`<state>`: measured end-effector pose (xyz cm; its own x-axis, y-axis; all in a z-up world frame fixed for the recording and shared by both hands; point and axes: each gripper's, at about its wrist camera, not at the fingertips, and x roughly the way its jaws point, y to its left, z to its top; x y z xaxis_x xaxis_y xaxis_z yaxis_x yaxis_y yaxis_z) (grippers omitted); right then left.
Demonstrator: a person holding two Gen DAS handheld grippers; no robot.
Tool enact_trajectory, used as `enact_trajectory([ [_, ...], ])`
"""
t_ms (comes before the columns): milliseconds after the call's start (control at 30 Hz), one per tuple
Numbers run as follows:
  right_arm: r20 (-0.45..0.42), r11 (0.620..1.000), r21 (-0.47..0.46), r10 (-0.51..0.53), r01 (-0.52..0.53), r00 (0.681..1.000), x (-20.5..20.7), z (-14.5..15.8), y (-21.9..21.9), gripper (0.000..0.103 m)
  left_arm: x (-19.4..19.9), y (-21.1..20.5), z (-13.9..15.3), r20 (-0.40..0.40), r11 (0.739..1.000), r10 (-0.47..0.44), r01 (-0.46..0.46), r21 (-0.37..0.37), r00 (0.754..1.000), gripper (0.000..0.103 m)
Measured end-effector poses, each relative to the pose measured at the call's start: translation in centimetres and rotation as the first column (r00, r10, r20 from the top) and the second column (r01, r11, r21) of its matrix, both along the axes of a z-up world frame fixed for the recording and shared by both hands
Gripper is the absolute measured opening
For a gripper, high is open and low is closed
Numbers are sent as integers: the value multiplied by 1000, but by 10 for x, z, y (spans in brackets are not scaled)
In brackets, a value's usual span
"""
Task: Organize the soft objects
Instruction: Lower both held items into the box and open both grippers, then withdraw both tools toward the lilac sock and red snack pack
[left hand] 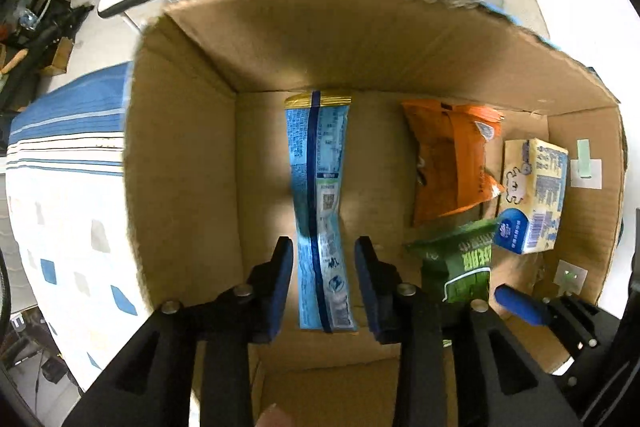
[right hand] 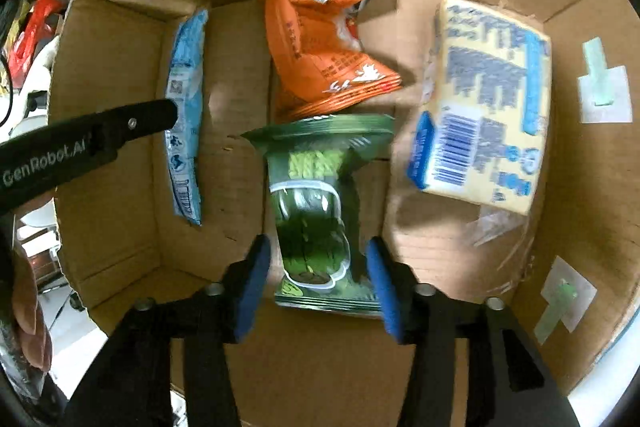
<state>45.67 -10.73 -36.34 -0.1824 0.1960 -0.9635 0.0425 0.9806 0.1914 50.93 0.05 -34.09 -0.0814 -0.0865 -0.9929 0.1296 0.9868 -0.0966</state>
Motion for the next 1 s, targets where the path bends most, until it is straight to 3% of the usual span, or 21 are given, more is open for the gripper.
enact_trajectory([
  [33,11,1000,-6,5,-4,1000,-3,4,-4,56,-4,0,4,13,1000,0,0,1,1000,36],
  [167,46,1000,-15,6,-6,999,-6,18,-8,74,-23,-1,31,81,1000,5,-5,-7,997,54],
  [233,72,1000,-29,9,-7,997,-12,25,-9,82,-34,2,43,118,1000,9,-9,-3,993,76],
  [433,144,998,-55,-17,25,989,-34,47,-18,98,-61,16,73,198,999,41,-42,5,979,97],
  [467,157,998,-59,-22,32,987,-38,53,-18,103,-66,18,78,209,999,48,-49,-1,977,98],
  [1000,399,987,-143,-7,71,917,-103,165,-22,103,-150,18,163,412,993,114,-112,-29,904,98],
])
